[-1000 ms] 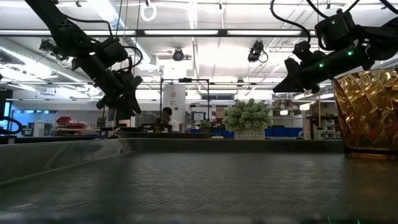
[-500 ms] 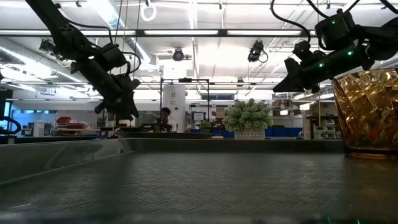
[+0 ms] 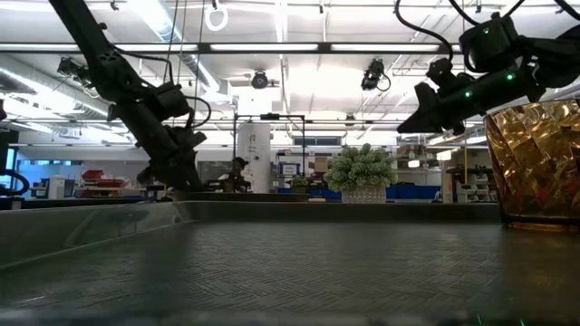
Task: Pick and place plate/cup/fork/spoon on tray
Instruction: Put the black plate on the black tray to the bottom left of the brown cup
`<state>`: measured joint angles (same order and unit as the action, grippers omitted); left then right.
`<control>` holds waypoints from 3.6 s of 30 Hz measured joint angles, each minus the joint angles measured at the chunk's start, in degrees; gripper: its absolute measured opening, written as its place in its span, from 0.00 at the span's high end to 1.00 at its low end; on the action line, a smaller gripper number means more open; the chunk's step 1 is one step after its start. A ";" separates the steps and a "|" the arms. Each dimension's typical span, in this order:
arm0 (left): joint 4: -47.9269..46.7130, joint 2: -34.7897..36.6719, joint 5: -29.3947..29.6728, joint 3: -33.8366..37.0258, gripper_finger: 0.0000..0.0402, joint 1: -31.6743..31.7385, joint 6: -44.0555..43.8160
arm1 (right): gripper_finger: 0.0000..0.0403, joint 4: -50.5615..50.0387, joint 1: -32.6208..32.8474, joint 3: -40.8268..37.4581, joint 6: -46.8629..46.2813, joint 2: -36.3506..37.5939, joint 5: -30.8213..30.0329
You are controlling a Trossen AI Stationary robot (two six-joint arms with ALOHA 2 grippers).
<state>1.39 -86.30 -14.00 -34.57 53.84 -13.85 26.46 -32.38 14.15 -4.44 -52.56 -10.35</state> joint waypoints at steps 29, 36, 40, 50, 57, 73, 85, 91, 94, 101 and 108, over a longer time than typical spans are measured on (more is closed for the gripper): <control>-1.03 -2.58 3.26 0.00 0.66 -2.66 1.20 | 0.98 0.55 0.00 0.00 -0.07 0.02 0.04; -1.41 -2.58 3.23 0.00 0.80 -2.66 1.66 | 0.98 0.77 0.00 0.00 -0.08 0.00 0.70; -1.43 -2.58 3.26 0.00 0.87 -2.72 1.64 | 0.98 0.92 0.00 0.00 -0.08 0.02 0.70; -0.84 -2.58 3.32 0.00 0.97 -2.70 1.43 | 0.98 0.90 0.00 0.01 -0.08 0.02 0.69; -1.75 -2.58 -0.30 -0.65 0.97 -1.89 1.54 | 0.98 0.90 0.00 0.02 -0.01 0.02 0.68; -12.69 -2.58 -1.27 -10.34 0.97 -8.12 4.02 | 0.98 0.85 0.00 0.02 0.10 0.02 0.66; -14.74 -2.58 0.88 -14.05 0.97 -17.87 1.02 | 0.98 0.87 0.00 0.02 0.10 0.00 0.92; -16.31 -2.58 3.16 -15.38 0.97 -22.54 -0.66 | 0.98 0.87 0.00 0.02 0.03 0.00 1.05; -16.73 -2.58 3.66 -15.74 0.97 -24.51 -1.53 | 0.98 0.87 0.00 0.02 -0.05 0.02 1.13; -16.73 -2.58 5.51 -15.74 0.97 -28.67 -4.60 | 0.98 0.85 0.00 0.02 -0.30 0.02 1.51; -16.70 -2.58 8.53 -15.74 0.97 -33.34 -8.55 | 0.98 0.83 0.00 0.02 -0.32 0.02 3.19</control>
<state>-15.30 -88.88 -5.47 -50.30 20.50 -22.39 27.29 -32.38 14.17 -4.76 -52.53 -7.16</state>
